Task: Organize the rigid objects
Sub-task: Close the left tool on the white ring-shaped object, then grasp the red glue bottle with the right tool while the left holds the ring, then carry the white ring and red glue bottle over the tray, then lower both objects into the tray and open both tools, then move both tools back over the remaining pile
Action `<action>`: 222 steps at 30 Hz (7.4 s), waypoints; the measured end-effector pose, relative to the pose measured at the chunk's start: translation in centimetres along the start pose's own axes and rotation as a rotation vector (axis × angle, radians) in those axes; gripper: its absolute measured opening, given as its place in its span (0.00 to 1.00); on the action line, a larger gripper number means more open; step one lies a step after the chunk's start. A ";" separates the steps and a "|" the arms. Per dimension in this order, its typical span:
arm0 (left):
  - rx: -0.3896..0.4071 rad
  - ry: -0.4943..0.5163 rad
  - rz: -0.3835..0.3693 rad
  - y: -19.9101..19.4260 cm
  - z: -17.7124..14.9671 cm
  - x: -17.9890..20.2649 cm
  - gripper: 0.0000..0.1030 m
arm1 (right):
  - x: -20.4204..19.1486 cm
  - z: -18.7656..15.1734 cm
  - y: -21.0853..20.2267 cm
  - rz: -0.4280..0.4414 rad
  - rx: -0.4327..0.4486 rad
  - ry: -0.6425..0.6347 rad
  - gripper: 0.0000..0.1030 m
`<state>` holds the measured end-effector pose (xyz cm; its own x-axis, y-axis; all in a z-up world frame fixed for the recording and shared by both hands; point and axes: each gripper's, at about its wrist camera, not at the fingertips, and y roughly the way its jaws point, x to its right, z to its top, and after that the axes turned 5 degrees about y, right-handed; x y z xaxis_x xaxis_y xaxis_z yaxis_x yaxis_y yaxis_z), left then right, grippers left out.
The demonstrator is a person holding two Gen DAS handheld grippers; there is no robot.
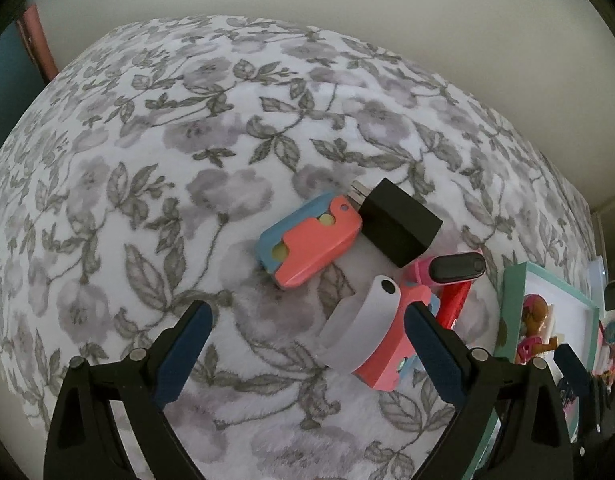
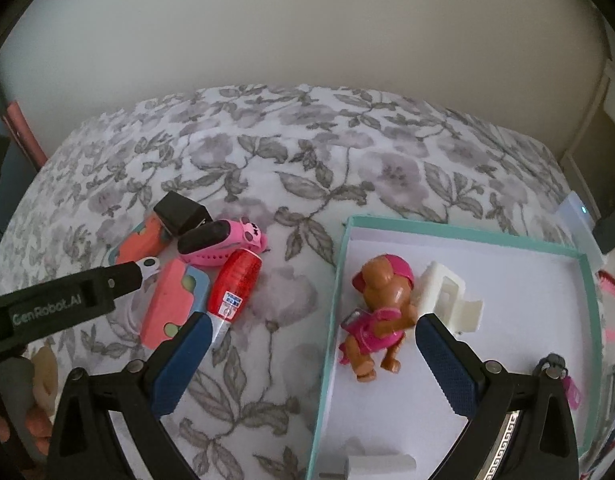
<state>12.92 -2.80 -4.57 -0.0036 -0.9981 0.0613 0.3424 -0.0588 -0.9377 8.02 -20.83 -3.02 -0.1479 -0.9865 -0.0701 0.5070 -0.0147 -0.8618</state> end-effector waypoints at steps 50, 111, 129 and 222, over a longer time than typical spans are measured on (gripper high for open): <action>0.038 -0.142 0.082 -1.4 0.7 -4.7 0.19 | -3.1 0.1 0.5 0.027 0.023 -0.078 0.84; 0.223 -0.057 -0.040 -9.0 0.8 -1.2 0.19 | 1.2 -1.2 -2.5 0.093 -0.046 0.123 0.26; 0.207 0.187 -0.149 -10.0 -2.2 9.7 0.19 | 9.2 -2.7 -4.8 -0.097 -0.048 0.243 0.26; -0.023 0.094 0.031 -2.4 -4.3 10.9 0.92 | 13.1 -4.0 -2.5 -0.208 -0.070 0.246 1.00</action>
<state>8.06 -13.63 -3.10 -0.0819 -0.9966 0.0011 0.3218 -0.0275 -0.9464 1.41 -33.05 -3.81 -0.4472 -0.8944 -0.0013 0.3859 -0.1916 -0.9024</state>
